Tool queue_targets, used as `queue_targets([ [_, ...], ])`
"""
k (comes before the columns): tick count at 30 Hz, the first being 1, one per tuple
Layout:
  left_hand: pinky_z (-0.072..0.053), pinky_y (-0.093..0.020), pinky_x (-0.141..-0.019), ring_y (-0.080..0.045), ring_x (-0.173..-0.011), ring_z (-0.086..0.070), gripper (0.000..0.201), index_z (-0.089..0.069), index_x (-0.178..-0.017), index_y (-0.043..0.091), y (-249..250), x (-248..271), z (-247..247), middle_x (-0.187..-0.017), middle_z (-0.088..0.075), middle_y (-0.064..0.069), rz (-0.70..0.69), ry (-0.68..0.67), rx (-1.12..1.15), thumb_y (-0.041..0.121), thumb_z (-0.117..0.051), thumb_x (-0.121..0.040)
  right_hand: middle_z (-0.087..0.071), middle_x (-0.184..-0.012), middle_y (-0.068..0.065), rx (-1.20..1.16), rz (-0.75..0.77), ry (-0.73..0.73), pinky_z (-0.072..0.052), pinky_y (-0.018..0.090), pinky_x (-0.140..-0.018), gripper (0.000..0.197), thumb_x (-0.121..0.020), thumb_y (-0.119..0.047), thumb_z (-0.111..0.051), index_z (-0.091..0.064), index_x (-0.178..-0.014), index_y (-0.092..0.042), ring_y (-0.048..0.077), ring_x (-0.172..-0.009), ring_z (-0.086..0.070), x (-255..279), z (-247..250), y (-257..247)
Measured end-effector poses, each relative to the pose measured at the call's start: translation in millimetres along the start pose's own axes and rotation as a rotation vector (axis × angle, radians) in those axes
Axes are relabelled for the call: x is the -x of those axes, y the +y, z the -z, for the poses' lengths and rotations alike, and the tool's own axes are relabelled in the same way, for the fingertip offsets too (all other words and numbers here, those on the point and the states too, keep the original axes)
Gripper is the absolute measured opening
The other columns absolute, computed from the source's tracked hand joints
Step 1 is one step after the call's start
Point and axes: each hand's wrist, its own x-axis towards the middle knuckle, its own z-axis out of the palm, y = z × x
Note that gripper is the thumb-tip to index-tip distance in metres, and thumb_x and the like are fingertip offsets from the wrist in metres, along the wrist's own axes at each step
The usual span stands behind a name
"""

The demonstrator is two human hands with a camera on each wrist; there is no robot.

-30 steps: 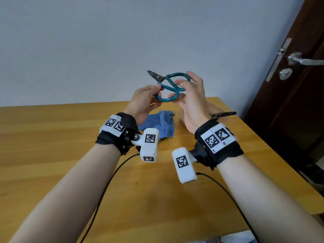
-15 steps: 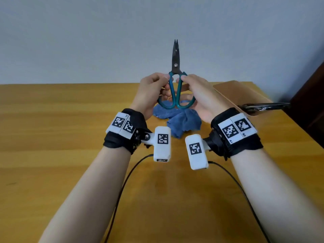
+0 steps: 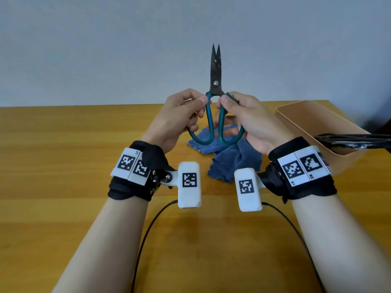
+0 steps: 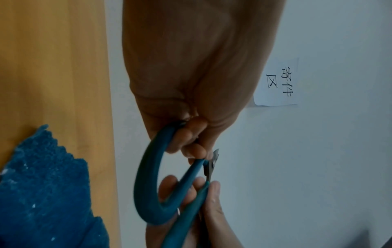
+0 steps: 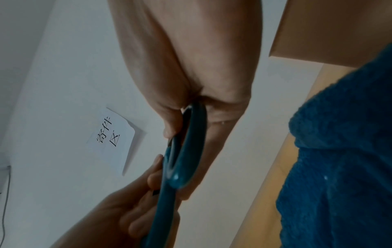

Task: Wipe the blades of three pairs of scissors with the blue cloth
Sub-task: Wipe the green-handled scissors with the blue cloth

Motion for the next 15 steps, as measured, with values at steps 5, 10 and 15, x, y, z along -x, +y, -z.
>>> queue_targets([
  [5, -0.027, -0.018, -0.048, -0.008, -0.053, -0.029, 0.017, -0.073, -0.106, 0.009, 2, 0, 19, -0.067, -0.049, 0.004, -0.003, 0.047, -0.059, 0.021, -0.063, -0.098, -0.060, -0.074, 0.010, 0.102, -0.006, -0.011, -0.059, 0.032, -0.061, 0.026, -0.102, -0.026, -0.053, -0.064, -0.102, -0.002, 0.027, -0.068, -0.070, 5, 17, -5],
  [10, -0.031, -0.016, -0.047, -0.010, -0.057, -0.030, 0.022, -0.076, -0.110, 0.016, 2, 2, 34, -0.067, -0.050, 0.007, 0.066, 0.086, -0.078, 0.029, -0.070, -0.093, -0.064, -0.075, 0.009, 0.141, -0.066, 0.005, -0.050, 0.029, -0.049, 0.032, -0.095, -0.036, -0.064, -0.073, -0.101, -0.006, 0.022, -0.056, -0.059, 6, 23, -7],
  [15, -0.035, -0.020, -0.055, -0.007, -0.052, -0.036, 0.042, -0.068, -0.112, 0.013, -4, -2, 36, -0.068, -0.055, 0.007, 0.203, 0.224, 0.276, 0.051, -0.059, -0.096, -0.063, -0.072, 0.010, 0.160, -0.069, -0.008, -0.050, 0.029, -0.048, 0.032, -0.095, -0.035, -0.064, -0.065, -0.096, -0.003, 0.021, -0.054, -0.058, 7, 25, -5],
])
